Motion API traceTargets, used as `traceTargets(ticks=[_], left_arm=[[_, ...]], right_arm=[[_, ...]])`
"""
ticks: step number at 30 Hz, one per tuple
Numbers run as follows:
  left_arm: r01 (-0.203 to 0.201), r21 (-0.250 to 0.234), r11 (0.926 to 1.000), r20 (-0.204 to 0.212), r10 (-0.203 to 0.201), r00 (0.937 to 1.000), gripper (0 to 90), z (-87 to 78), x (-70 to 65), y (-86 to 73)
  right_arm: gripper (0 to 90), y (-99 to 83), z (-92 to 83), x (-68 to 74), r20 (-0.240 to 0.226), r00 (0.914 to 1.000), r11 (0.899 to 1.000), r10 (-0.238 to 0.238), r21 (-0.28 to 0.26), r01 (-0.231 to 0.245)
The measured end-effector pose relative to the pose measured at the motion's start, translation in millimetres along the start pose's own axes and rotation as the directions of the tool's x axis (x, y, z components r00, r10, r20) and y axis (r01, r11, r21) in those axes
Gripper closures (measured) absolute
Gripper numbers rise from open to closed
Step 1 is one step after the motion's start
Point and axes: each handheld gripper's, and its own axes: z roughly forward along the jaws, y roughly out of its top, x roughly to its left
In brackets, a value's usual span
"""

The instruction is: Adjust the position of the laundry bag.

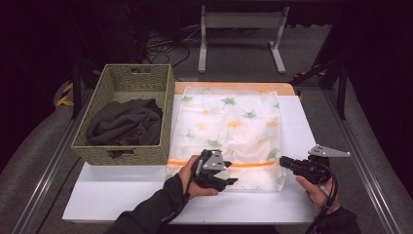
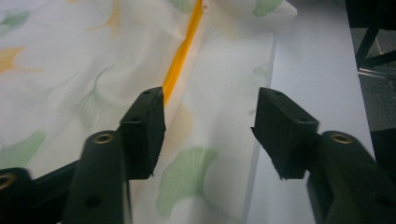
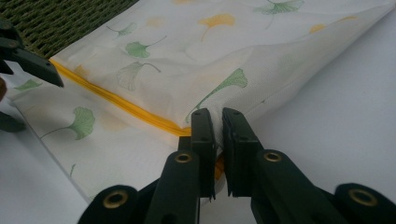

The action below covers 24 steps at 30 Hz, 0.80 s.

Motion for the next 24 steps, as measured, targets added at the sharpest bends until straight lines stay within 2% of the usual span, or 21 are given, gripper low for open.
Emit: traceTargets(ticks=[4, 6, 7, 11, 15, 19, 22, 24], left_arm=[[-0.02, 0.014, 0.9997, 0.046, 0.019, 0.9988, 51.3, 26.0, 0.2, 15.8], [-0.018, 0.024, 0.9996, 0.055, 0.017, 0.9983, 52.2, 36.1, 2.0, 20.0], [0.001, 0.016, 0.9999, 0.071, -0.002, 0.9975, 52.0, 41.2, 2.7, 21.8], [0.018, 0.015, 0.9997, 0.093, -0.019, 0.9955, 50.4, 52.4, 5.9, 27.1], [0.019, 0.035, 0.9992, 0.094, -0.023, 0.9953, 50.7, 62.6, 6.6, 32.8], [0.037, 0.034, 0.9987, 0.108, -0.04, 0.9934, 55.3, 71.9, 8.6, 37.0], [0.028, 0.041, 0.9988, 0.113, -0.033, 0.9931, 62.7, 77.6, 8.0, 39.6], [0.023, 0.047, 0.9986, 0.116, -0.029, 0.9928, 70.6, 80.3, 7.7, 41.1]], right_arm=[[84.2, 1.6, 0.5, 0.2, -0.001, 1.0, 1.0, -0.004, 0.0, 0.004], [84.2, 2.8, 0.3, 0.7, -0.001, 0.9999, 1.0, -0.012, -0.002, 0.012], [84.2, 3.5, 0.4, 1.1, -0.002, 0.9999, 1.0, -0.016, -0.004, 0.016], [84.2, 4.6, 1.6, 2.5, -0.005, 0.9997, 1.0, -0.025, -0.003, 0.025], [84.1, 5.1, 2.9, 3.3, -0.007, 0.9994, 0.999, -0.034, 0.001, 0.034], [84.1, 5.3, 3.3, 3.4, -0.009, 0.9994, 0.999, -0.033, 0.002, 0.033], [84.1, 5.3, 2.9, 4.3, -0.01, 0.9994, 0.999, -0.034, 0.002, 0.034], [84.1, 5.3, 2.5, 4.9, -0.011, 0.9993, 0.999, -0.035, 0.0, 0.035]])
